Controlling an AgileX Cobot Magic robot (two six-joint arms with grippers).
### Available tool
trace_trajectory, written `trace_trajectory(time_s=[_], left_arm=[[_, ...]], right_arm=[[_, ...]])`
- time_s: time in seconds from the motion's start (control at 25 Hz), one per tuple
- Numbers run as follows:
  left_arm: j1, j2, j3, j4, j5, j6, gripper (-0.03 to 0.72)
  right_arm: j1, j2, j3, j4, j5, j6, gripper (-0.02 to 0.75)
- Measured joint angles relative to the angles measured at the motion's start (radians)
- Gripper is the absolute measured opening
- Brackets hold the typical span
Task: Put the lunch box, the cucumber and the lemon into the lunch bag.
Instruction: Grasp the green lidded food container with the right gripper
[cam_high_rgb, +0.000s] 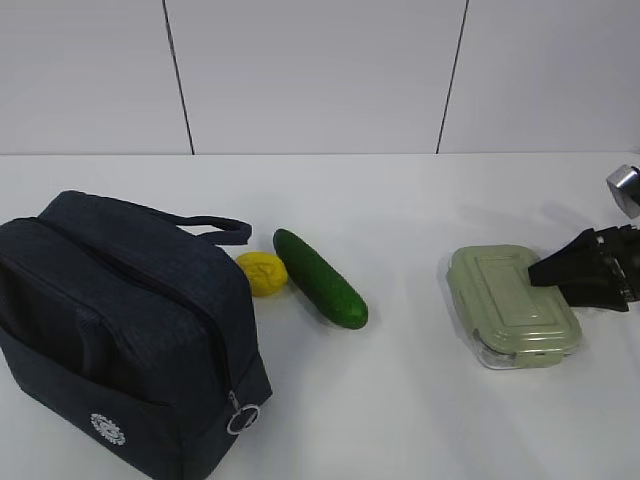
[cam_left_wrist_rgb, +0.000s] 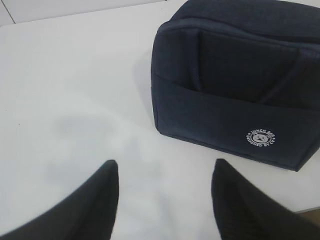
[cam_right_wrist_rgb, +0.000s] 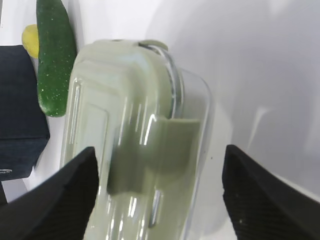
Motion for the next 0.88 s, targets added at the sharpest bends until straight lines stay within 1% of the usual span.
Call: trace_trajectory(time_s=[0.32,0.68,0.76,0.88], left_arm=[[0.000,0.000,0.000,0.000,0.000,0.000,0.431],[0.000,0.000,0.000,0.000,0.000,0.000,0.432],[0.000,0.000,0.000,0.000,0.000,0.000,0.432],[0.000,0.000,0.000,0.000,0.000,0.000,0.432]], right_arm=[[0.049,-0.001,0.000,-0.029,-0.003,0.016,0.582],[0.053,-0.001,-0.006,-0.030,-0.004,0.018,0.580],[0.053,-0.001,-0.015,-0.031,-0.004,0.020,0.571],[0.054,-0.001,-0.019,-0.033,-0.004,0.026,0.529]])
